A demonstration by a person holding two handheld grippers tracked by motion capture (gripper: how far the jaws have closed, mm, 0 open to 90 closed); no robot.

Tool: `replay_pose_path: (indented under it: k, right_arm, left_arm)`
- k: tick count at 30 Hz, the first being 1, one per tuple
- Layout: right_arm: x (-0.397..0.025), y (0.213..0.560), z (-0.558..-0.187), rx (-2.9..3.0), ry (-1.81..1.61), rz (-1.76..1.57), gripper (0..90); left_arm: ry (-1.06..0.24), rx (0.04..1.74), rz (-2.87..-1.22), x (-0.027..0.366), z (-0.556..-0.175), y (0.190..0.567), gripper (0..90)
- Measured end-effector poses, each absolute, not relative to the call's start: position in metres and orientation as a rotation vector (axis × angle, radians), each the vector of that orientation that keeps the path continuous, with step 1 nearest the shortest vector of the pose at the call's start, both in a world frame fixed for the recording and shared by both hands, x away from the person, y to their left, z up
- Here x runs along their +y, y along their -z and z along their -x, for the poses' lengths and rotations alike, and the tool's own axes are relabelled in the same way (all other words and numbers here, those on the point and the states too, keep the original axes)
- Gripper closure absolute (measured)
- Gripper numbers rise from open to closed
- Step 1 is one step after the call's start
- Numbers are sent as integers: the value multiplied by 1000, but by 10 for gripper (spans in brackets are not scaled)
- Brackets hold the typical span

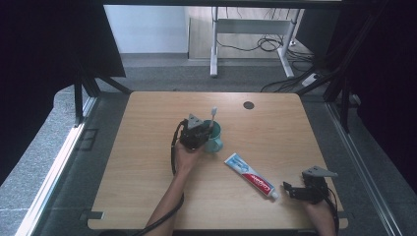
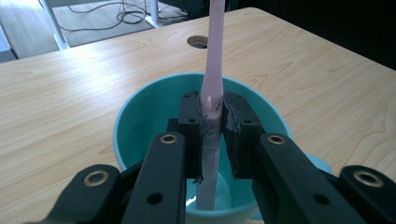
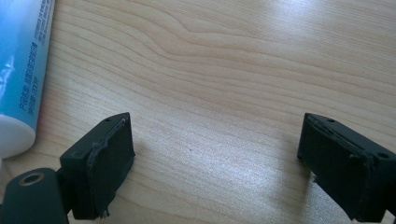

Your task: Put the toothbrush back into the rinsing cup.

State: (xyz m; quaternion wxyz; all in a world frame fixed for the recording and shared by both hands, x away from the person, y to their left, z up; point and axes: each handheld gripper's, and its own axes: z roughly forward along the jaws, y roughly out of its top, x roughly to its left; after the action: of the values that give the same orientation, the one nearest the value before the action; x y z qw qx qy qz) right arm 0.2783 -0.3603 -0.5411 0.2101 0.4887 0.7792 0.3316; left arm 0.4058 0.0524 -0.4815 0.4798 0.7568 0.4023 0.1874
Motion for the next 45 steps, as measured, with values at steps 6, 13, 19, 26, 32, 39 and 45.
replay_pose_path:
  k: [6, 13, 19, 26, 32, 39, 45]
  right_arm:
    - [-360, 541, -278, 2166, -922, -1358, 104]
    - [-360, 541, -278, 2167, -922, -1358, 105]
    - [-360, 541, -278, 2167, -922, -1358, 105]
    - [-360, 541, -278, 2167, -922, -1358, 105]
    - [-360, 541, -278, 2167, -922, -1358, 105]
    - [-360, 541, -278, 2167, -922, -1357, 105]
    - [-360, 541, -278, 2168, -922, -1356, 105]
  left_arm:
    - [-440, 999, -1862, 48, -410, 482, 774]
    - [-435, 1010, -1881, 44, -413, 487, 755]
    - [-436, 1012, -1880, 43, -412, 488, 738]
    - [-447, 1020, -1861, 45, -411, 485, 613]
    - [-463, 1000, -1848, 48, -408, 476, 422]
    - [-477, 992, -1889, 48, -404, 469, 179]
    - [-524, 984, -1929, 50, -398, 464, 83]
